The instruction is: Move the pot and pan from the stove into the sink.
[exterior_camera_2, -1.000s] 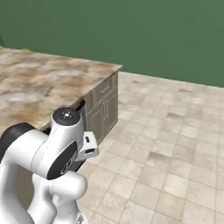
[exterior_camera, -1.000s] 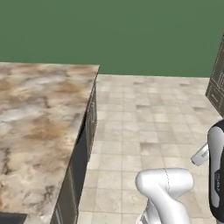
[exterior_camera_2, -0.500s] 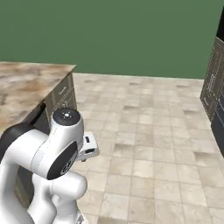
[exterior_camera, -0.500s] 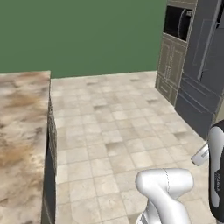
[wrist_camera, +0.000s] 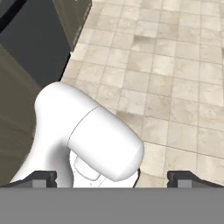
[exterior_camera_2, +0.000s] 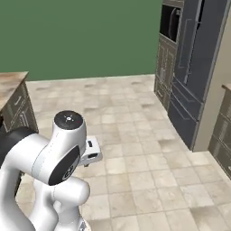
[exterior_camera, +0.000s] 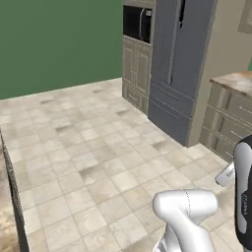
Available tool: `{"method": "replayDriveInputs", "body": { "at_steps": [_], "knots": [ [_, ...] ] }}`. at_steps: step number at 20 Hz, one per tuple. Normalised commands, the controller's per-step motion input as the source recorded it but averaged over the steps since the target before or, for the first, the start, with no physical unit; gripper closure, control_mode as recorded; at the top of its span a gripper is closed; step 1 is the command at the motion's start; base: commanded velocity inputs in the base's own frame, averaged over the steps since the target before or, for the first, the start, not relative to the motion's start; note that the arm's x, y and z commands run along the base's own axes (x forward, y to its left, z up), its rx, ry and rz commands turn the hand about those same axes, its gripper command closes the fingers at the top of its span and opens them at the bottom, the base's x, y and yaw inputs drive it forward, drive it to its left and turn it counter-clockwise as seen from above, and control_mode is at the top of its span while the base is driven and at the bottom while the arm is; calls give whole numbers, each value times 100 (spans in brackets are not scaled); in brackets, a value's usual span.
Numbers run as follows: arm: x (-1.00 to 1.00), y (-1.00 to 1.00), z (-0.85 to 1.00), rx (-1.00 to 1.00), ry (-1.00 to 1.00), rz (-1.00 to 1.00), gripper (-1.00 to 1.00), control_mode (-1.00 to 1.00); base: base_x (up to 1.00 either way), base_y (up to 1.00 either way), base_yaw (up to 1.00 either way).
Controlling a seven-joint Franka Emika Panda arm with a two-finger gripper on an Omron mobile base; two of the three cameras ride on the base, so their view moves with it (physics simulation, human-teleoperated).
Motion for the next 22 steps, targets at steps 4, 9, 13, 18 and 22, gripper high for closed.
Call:
{"method": "replayDriveInputs", "body": {
  "at_steps": [4,9,13,18,22],
  "knots": [
    [0,0,0,0,0,0,-100,100,2,2,-49],
    [0,0,0,0,0,0,-100,100,3,2,-49],
    [0,0,0,0,0,0,-100,100,4,2,-49],
    [0,0,0,0,0,0,-100,100,5,1,-48],
    [0,0,0,0,0,0,-100,100,6,0,-48]
  ]
}}
